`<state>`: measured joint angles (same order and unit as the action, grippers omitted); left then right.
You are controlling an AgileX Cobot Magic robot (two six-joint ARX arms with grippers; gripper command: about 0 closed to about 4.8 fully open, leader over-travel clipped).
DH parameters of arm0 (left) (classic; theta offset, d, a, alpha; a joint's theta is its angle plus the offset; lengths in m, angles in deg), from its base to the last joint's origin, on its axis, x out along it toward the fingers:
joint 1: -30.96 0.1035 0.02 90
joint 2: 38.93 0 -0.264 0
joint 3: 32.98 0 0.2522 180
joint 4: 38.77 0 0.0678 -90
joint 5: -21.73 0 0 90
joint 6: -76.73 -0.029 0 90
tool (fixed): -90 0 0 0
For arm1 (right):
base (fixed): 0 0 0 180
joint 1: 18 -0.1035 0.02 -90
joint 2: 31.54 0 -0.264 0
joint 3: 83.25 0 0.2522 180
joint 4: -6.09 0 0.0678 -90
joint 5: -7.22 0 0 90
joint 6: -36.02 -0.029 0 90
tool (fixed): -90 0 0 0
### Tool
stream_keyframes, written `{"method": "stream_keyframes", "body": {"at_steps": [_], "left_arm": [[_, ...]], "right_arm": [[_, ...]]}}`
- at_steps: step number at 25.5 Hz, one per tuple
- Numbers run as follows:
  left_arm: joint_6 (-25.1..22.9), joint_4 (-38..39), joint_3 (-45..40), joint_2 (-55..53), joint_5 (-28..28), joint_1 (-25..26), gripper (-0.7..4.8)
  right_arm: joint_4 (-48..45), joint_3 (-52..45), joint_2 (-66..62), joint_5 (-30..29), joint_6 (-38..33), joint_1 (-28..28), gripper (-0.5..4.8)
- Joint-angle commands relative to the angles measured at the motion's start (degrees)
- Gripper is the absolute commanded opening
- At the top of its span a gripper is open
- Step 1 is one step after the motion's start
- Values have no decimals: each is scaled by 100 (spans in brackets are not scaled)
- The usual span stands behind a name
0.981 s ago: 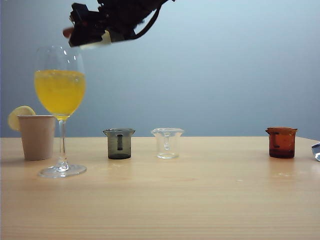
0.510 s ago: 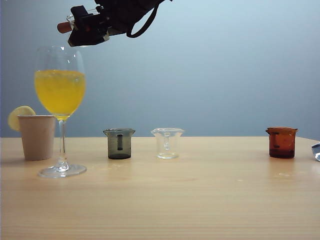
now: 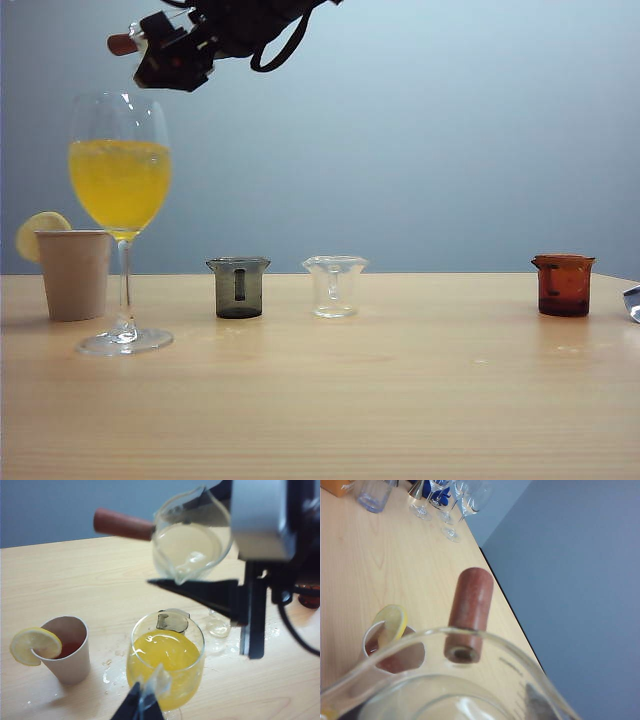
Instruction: Pick up the third measuring cup from the left, pour the pineapple juice inside into the goblet, and finally put the measuring cup back in its original place.
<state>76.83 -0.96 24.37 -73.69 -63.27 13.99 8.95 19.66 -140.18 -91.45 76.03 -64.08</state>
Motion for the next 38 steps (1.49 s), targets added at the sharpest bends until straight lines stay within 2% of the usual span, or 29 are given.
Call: {"method": "stream_keyframes", "body": {"at_steps": [1, 10, 14, 23, 38], "left_arm": [[37, -55, 31, 7, 20, 0, -4], [37, -52, 31, 7, 20, 0, -4], [37, -55, 31, 7, 20, 0, -4], [37, -55, 31, 7, 20, 0, -4], [37, -55, 31, 7, 20, 0, -4]], "right_arm": [[-177, 28, -11, 76, 225, -72, 115], [-313, 28, -24, 118, 846, -90, 115], [-310, 28, -24, 122, 868, -79, 115], [-310, 28, -22, 129, 1593, -72, 115], [-352, 28, -22, 177, 2208, -70, 115]]}}
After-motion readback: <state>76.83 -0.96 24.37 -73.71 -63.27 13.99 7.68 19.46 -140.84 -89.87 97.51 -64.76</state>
